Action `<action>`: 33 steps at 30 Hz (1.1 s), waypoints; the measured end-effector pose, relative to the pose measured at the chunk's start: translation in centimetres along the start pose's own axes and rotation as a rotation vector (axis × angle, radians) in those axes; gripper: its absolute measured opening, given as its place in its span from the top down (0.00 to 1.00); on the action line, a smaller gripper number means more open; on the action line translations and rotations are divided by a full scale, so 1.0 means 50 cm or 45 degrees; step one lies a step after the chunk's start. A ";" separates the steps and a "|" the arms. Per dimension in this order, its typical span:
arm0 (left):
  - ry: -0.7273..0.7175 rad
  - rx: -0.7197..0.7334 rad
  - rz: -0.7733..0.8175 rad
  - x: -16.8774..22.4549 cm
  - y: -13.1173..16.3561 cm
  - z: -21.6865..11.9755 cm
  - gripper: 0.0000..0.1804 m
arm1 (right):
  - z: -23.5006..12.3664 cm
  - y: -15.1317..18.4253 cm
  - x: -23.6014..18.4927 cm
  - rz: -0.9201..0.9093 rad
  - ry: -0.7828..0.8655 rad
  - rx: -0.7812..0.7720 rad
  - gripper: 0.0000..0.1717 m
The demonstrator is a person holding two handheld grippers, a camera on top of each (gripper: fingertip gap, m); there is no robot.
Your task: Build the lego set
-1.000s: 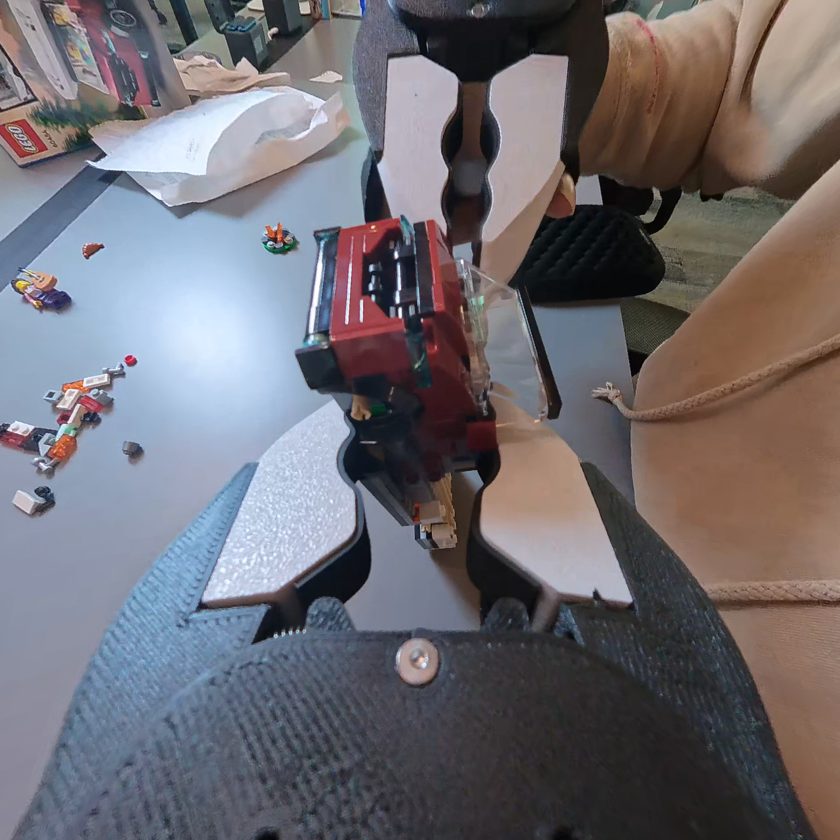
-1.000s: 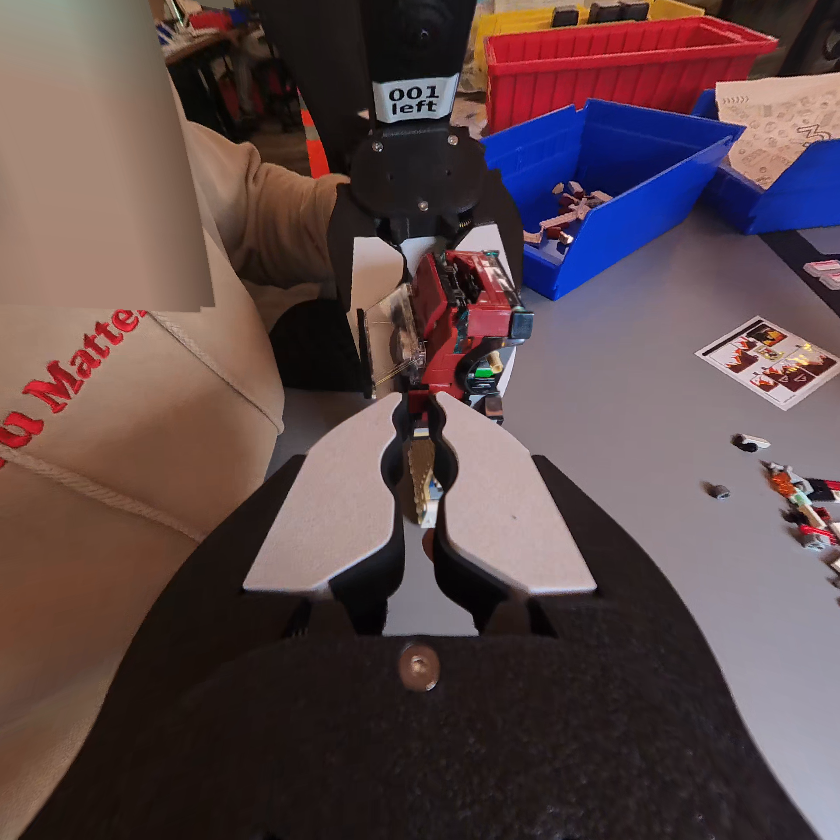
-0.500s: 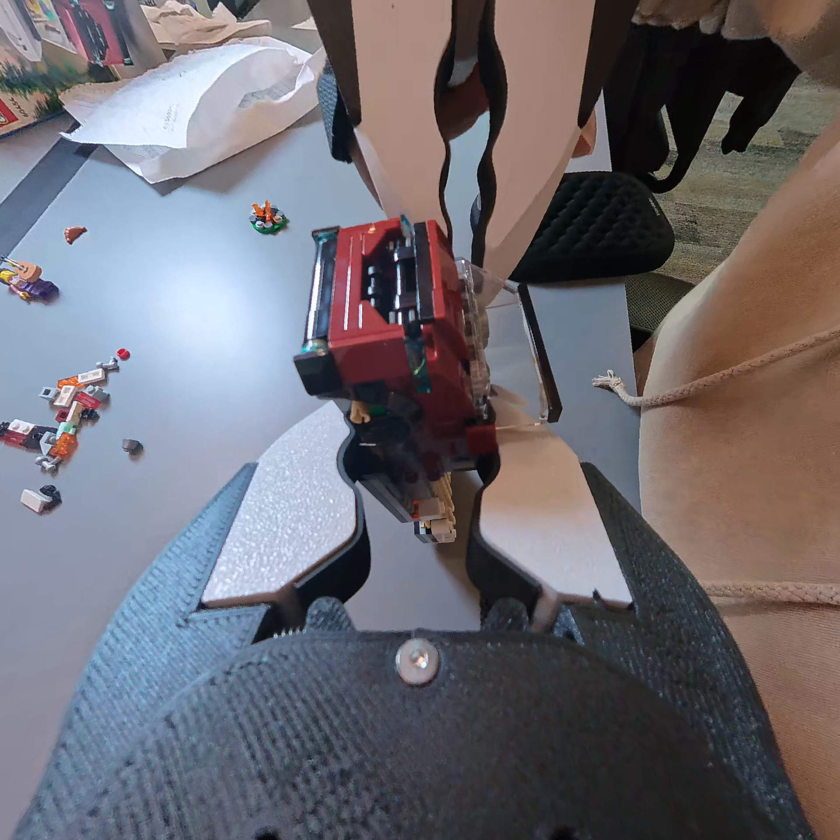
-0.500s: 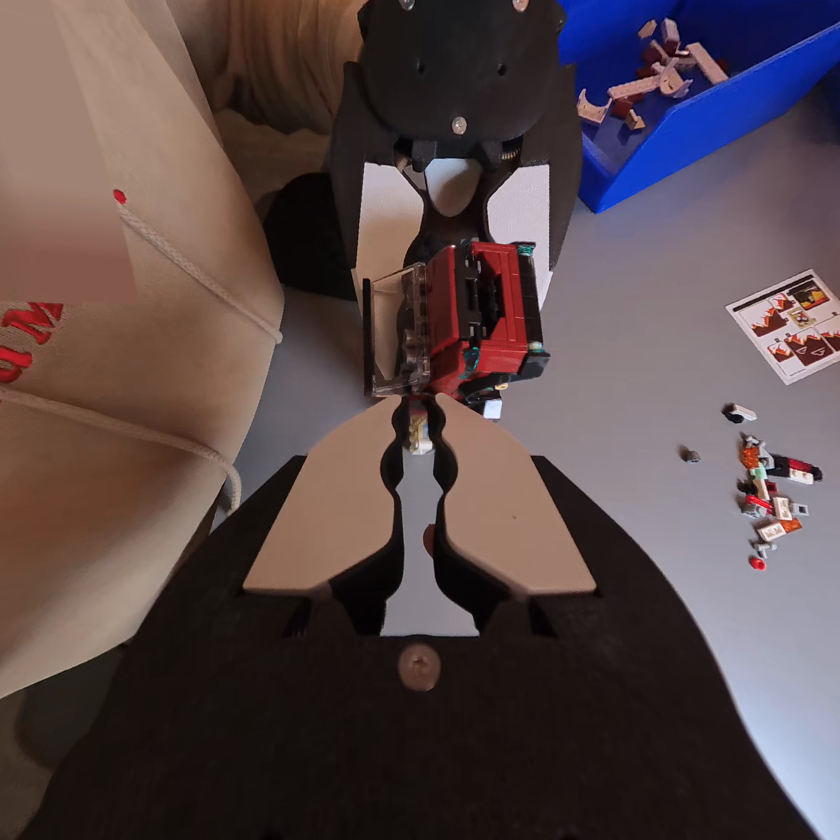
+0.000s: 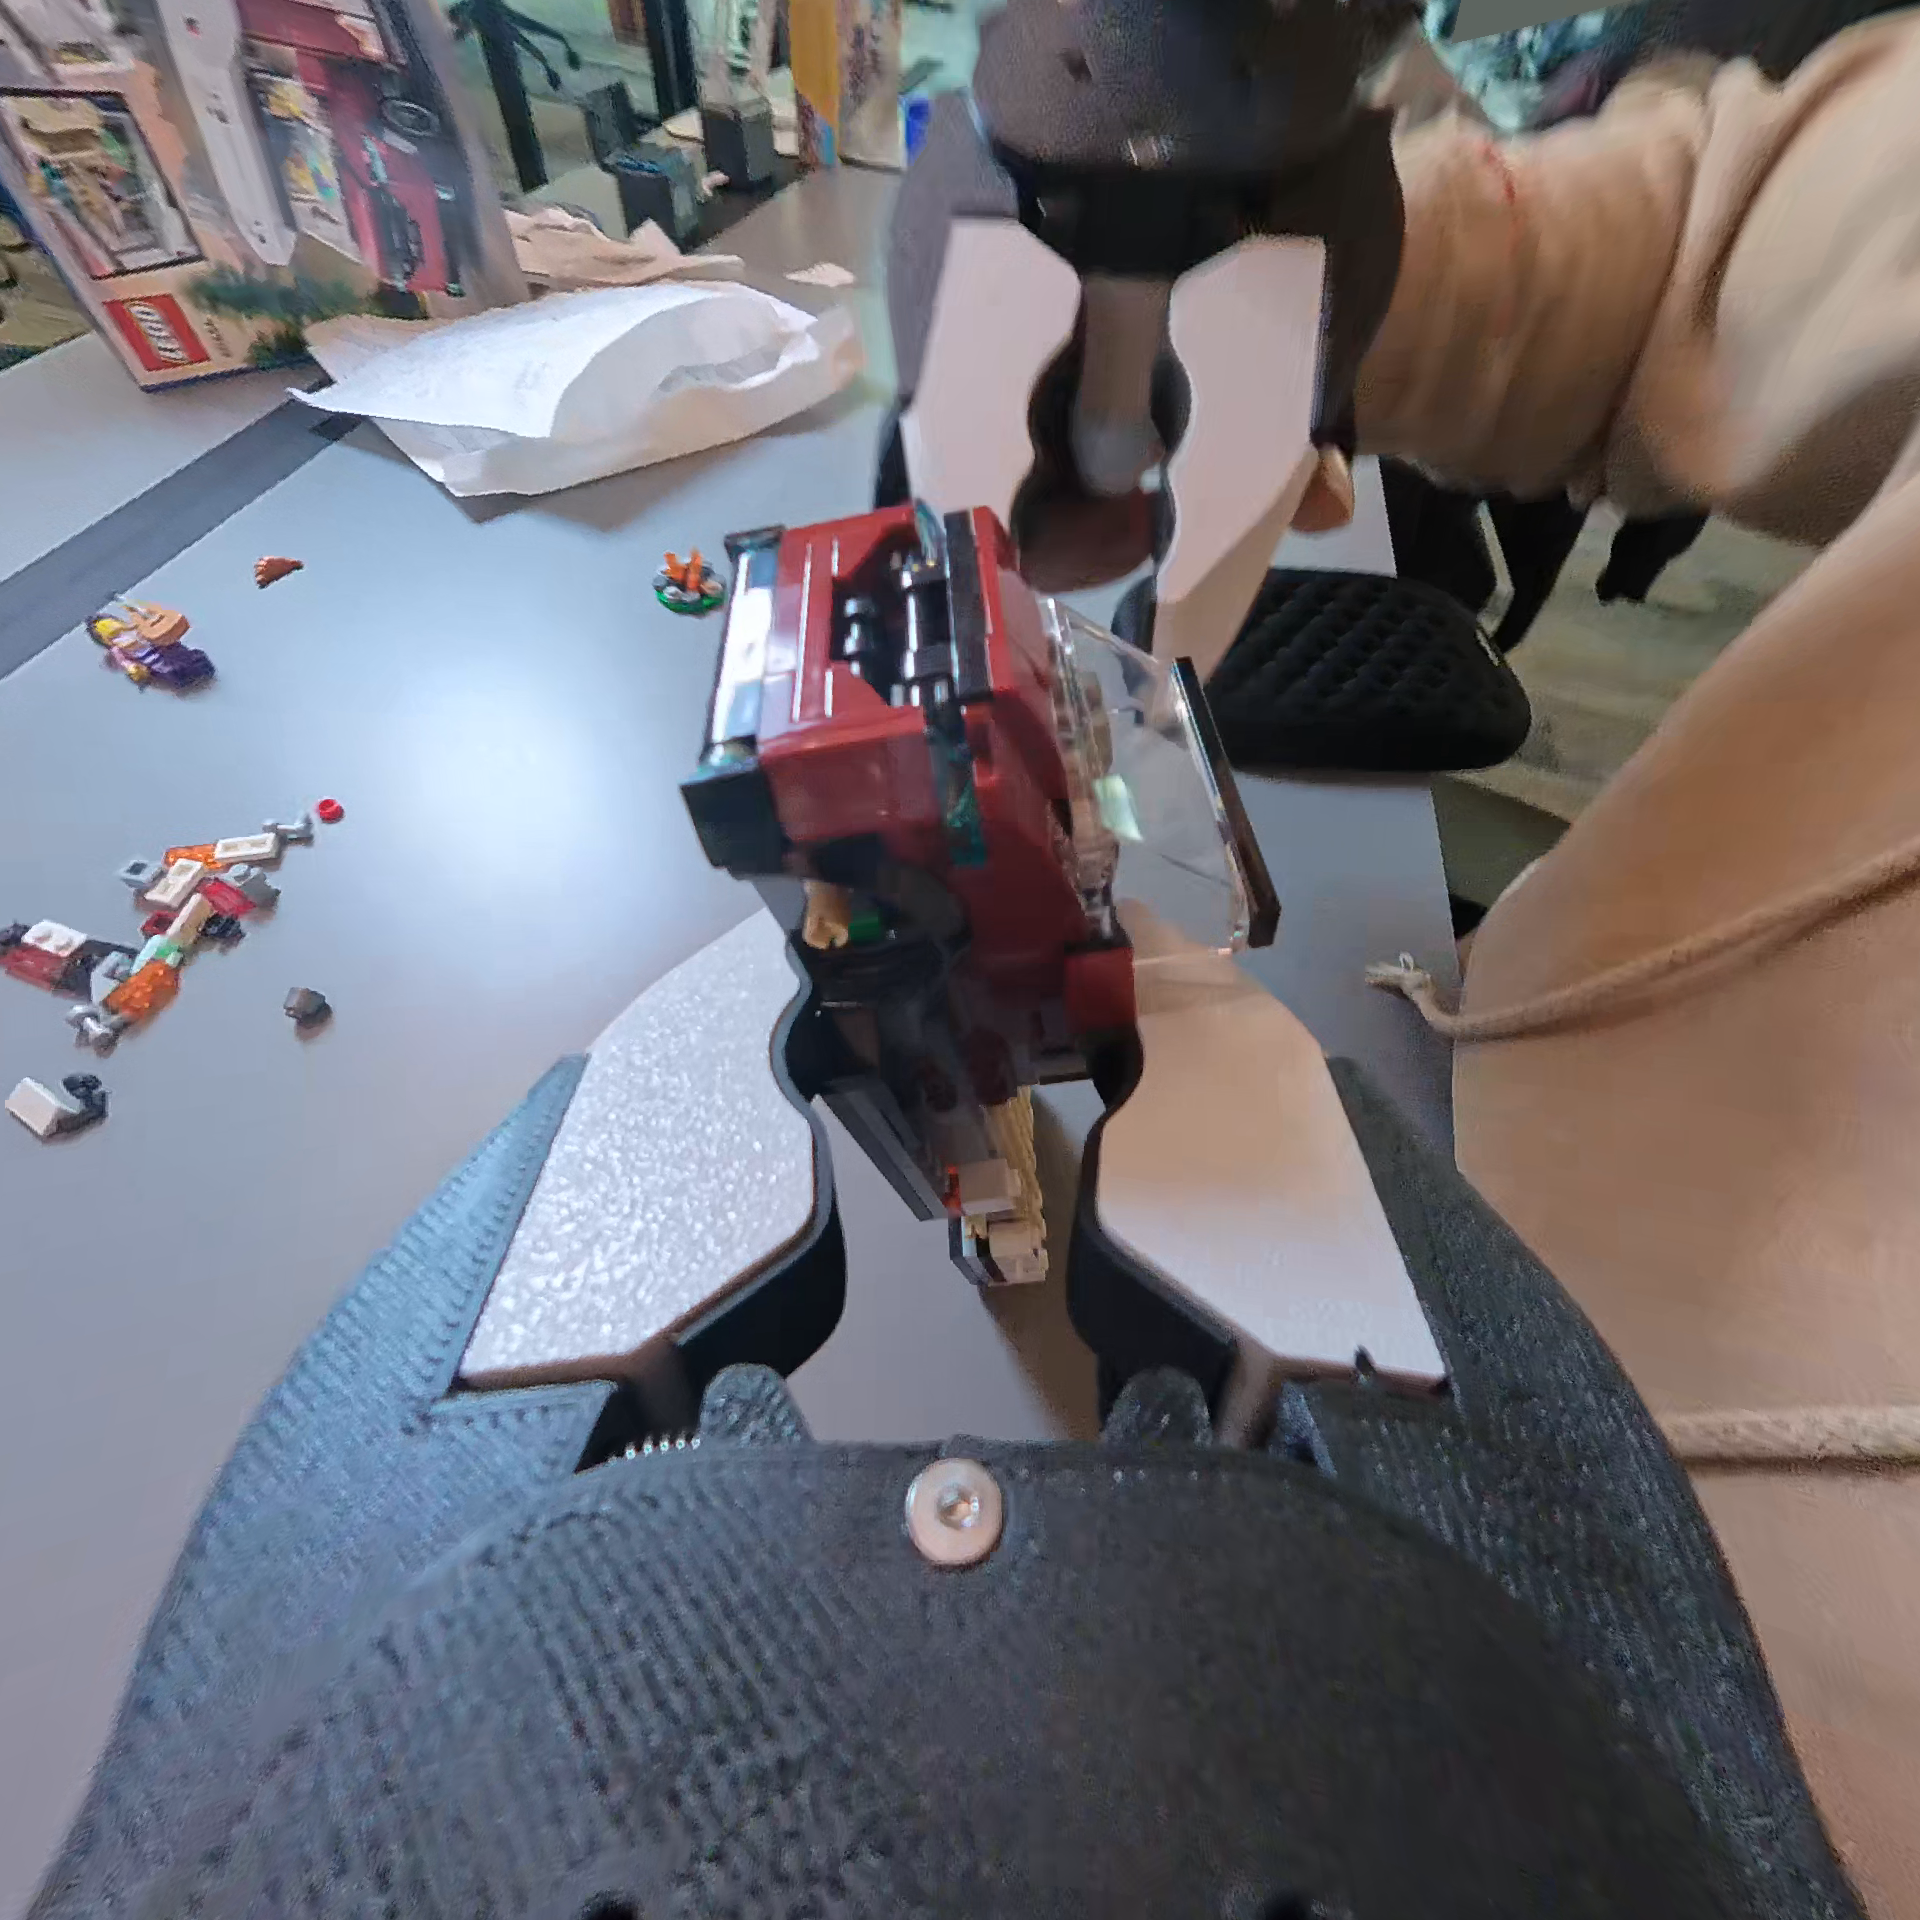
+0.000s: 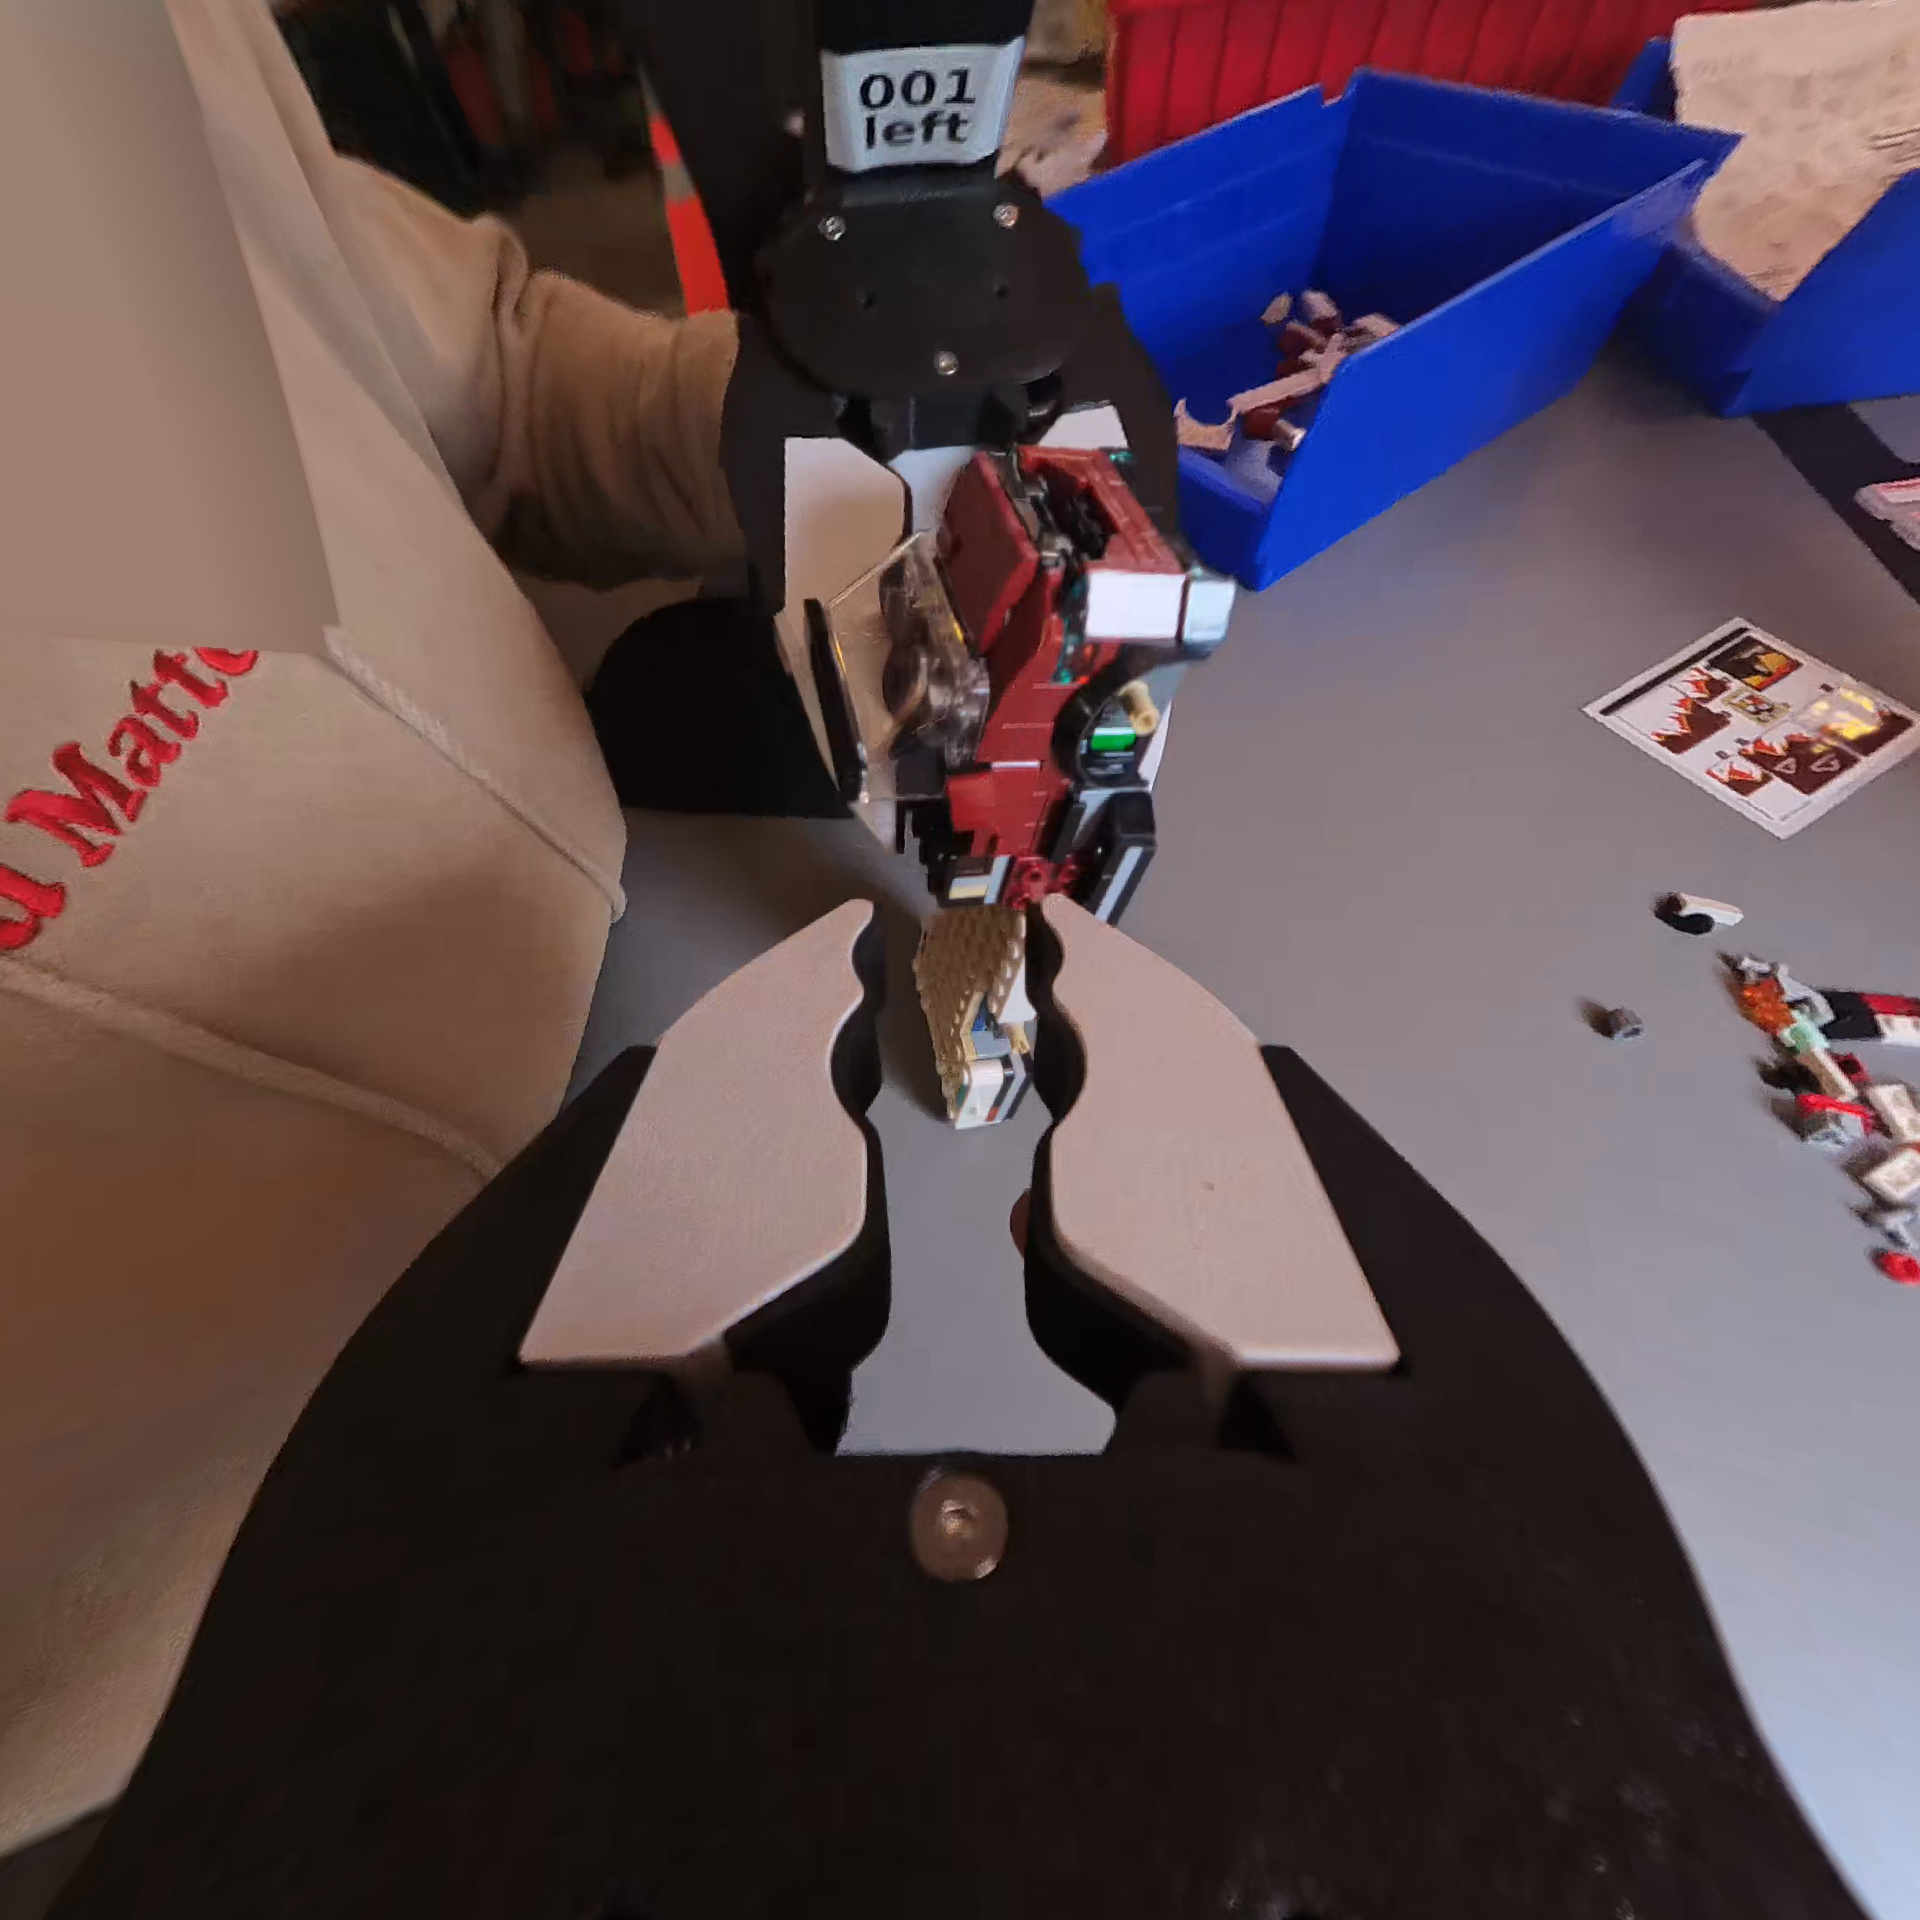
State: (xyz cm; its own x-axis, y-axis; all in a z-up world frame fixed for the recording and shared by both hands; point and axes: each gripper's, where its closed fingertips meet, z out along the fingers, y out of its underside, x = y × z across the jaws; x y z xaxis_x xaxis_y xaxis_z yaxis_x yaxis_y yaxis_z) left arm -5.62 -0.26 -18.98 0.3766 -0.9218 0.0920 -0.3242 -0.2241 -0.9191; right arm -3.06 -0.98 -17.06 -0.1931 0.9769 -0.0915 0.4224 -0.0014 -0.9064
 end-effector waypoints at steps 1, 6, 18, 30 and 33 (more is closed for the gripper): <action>-0.010 0.033 -0.041 -0.007 -0.001 0.000 0.72 | 0.005 0.008 0.005 0.037 0.036 0.042 0.85; -0.045 0.197 -0.379 -0.060 0.004 0.006 0.72 | 0.047 0.068 0.034 0.111 0.333 0.068 0.73; -0.037 0.271 -0.993 -0.163 0.043 0.054 0.72 | 0.069 0.133 0.079 0.272 0.514 -0.166 0.65; 0.005 0.302 -1.308 -0.205 0.071 0.089 0.72 | 0.098 0.188 0.101 0.317 0.773 -0.467 0.54; 0.018 0.287 -1.317 -0.195 0.075 0.087 0.71 | 0.085 0.201 0.110 0.305 0.777 -0.558 0.58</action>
State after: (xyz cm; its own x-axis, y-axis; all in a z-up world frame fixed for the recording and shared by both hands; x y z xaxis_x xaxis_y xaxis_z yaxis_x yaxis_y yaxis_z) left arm -6.74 9.28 -25.02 0.3671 -0.3197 0.8735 0.3176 -0.8395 -0.4407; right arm -3.66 3.47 -28.42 0.4139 0.9055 0.0940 0.7263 -0.2663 -0.6337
